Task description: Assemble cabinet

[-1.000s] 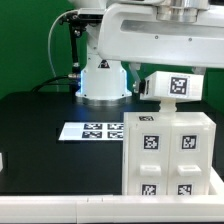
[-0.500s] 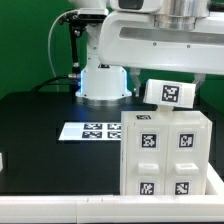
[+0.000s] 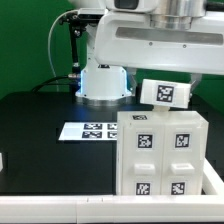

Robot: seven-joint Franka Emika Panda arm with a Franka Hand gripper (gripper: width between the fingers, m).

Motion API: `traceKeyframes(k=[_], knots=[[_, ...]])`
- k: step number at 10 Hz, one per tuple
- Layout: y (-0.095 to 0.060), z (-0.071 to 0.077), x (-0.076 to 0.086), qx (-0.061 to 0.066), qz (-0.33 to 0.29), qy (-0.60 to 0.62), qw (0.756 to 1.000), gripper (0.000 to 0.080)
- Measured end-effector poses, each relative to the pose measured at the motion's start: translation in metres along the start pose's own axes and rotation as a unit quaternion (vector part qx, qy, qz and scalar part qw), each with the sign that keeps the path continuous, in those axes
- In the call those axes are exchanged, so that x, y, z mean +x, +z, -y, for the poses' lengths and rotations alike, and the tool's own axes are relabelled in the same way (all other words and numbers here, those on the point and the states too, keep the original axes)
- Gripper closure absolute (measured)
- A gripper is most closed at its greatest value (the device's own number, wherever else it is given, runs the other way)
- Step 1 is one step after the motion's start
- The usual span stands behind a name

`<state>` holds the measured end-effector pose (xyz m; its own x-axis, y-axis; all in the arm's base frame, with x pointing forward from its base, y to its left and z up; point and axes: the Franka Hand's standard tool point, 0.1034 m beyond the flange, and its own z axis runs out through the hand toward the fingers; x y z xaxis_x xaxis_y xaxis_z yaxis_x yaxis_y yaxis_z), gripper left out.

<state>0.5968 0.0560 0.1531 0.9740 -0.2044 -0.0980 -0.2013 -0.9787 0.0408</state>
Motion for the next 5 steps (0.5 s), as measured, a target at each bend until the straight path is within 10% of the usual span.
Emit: traceKeyframes(k=[5], knots=[[0.0022,-0.011,0.0016,0.033,0.028,0.084,0.996,0.0239]])
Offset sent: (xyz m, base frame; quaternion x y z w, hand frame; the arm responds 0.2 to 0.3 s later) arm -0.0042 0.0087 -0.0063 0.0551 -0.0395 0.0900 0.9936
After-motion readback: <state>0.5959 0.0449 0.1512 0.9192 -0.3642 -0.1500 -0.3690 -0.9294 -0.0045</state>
